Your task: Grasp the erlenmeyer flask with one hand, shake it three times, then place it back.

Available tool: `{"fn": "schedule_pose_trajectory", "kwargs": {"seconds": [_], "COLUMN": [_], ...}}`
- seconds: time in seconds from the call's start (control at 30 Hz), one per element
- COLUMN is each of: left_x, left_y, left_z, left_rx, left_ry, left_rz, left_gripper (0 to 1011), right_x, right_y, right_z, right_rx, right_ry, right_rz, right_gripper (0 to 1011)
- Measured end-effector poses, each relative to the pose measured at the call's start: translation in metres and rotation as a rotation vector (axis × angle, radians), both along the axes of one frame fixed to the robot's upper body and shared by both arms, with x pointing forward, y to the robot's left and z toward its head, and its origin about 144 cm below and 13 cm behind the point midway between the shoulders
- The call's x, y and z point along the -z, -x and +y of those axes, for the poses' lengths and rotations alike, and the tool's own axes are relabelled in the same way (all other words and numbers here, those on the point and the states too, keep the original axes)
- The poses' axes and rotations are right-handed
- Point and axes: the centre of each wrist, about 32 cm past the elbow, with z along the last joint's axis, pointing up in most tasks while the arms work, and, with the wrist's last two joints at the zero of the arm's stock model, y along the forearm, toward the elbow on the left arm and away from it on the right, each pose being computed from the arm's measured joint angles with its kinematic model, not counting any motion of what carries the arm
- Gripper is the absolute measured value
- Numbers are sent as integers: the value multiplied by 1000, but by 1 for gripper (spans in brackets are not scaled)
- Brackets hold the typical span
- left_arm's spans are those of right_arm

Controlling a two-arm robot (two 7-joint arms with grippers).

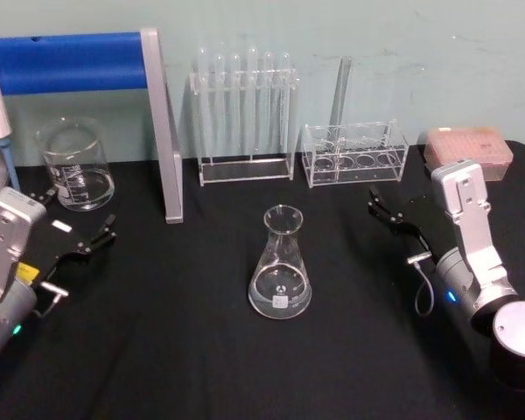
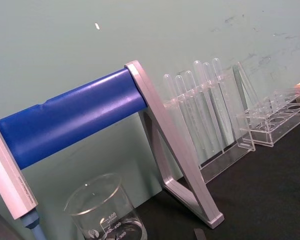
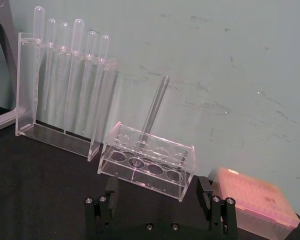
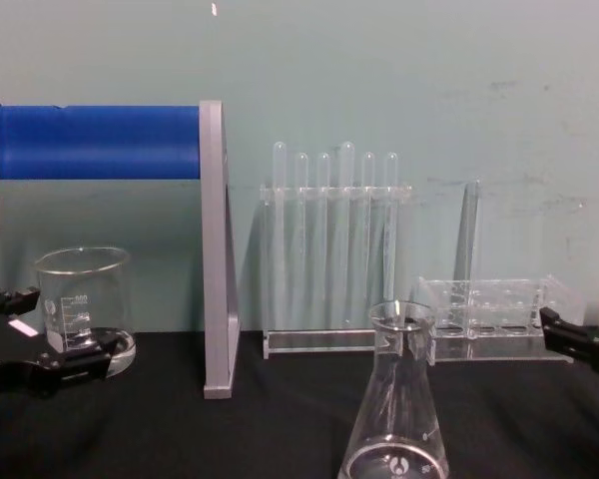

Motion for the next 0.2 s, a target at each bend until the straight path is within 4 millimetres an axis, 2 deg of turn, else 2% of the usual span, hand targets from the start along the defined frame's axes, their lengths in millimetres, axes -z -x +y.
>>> {"fn": "schedule_pose_trajectory", "kwargs": {"seconds": [0.2], "left_x": [0], "left_y": [0], "left_z": [0], "left_rx": [0], "left_ry": [0], "left_rz": [0], "left_gripper": [1001], "right_x": [0], "right_y": [0], "right_z": [0], "right_rx": [0], "right_ry": [0], "right_rz": [0], "right_gripper": [1000]}}
